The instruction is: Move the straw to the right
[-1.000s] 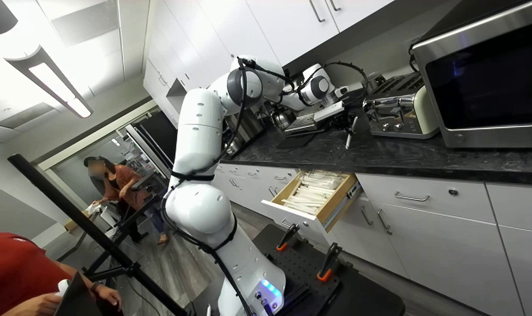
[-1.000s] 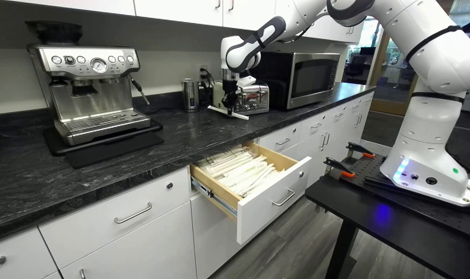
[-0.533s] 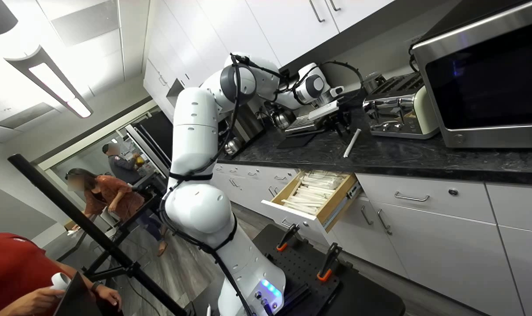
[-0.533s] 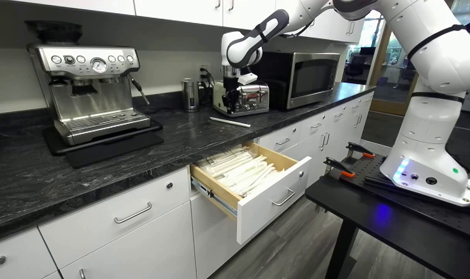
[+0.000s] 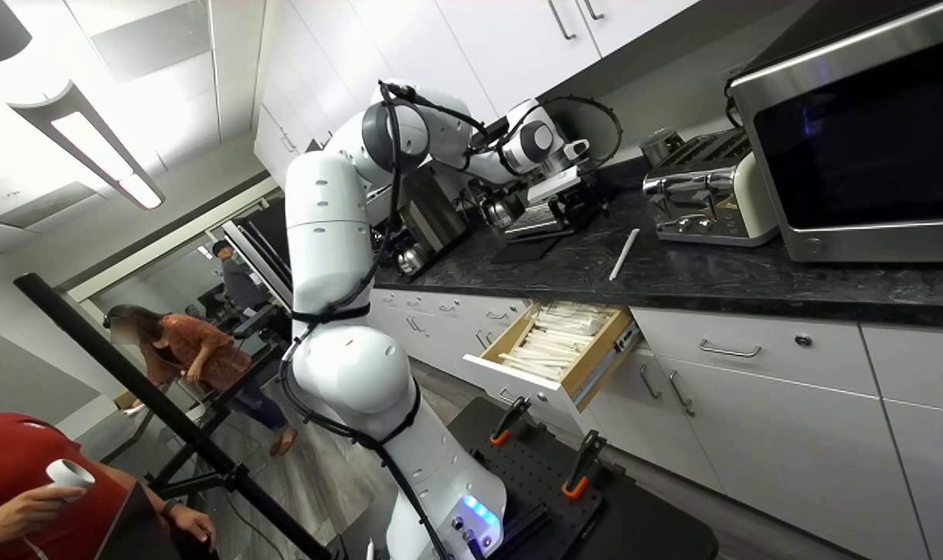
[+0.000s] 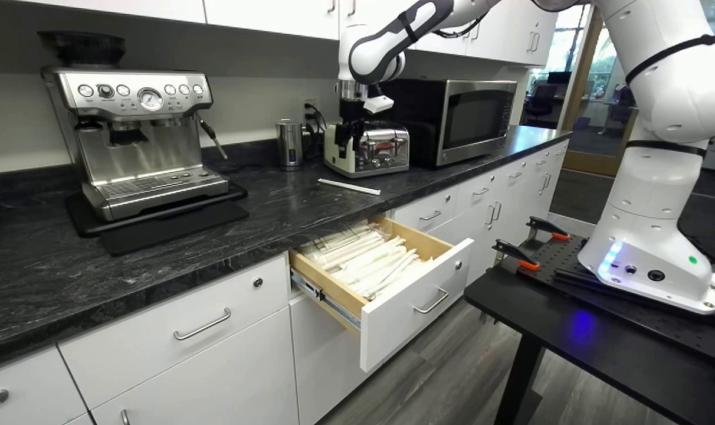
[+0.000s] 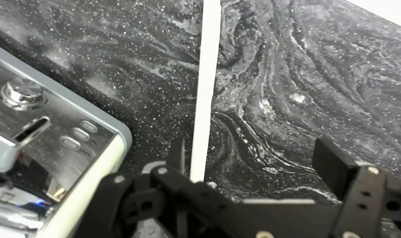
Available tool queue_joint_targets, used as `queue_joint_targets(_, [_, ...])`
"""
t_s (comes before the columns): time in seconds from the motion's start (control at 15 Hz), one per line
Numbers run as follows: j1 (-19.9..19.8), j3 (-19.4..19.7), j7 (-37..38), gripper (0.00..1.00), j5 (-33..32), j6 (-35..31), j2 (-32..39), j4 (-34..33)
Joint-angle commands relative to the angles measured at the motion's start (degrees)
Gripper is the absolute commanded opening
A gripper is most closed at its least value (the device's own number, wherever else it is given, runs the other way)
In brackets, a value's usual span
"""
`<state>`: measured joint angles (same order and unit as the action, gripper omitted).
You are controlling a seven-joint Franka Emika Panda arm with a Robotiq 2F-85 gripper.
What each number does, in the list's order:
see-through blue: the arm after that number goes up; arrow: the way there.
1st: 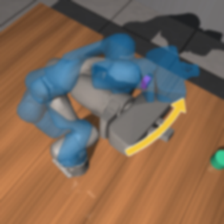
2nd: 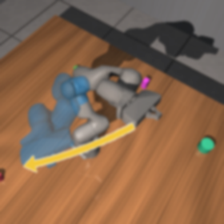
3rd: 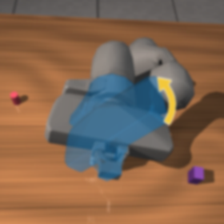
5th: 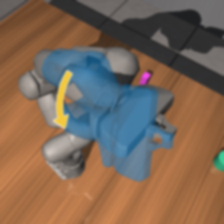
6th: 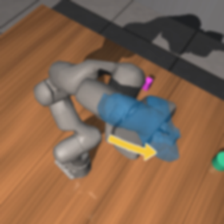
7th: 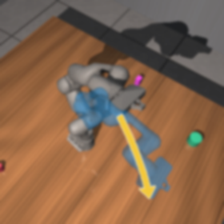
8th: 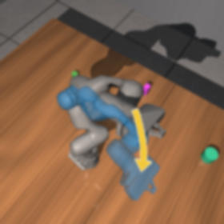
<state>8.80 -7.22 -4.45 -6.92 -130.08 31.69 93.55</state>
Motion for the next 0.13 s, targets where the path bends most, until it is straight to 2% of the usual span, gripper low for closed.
queue_joint_targets(0.0, [-0.7, -1.7, -2.6, 1.0, 2.3, -1.1, -7.3, 7.4])
queue_joint_targets(0.07, [0.5, -0.5, -0.4, 1.0, 0.8, 0.1, -2.9, 2.3])
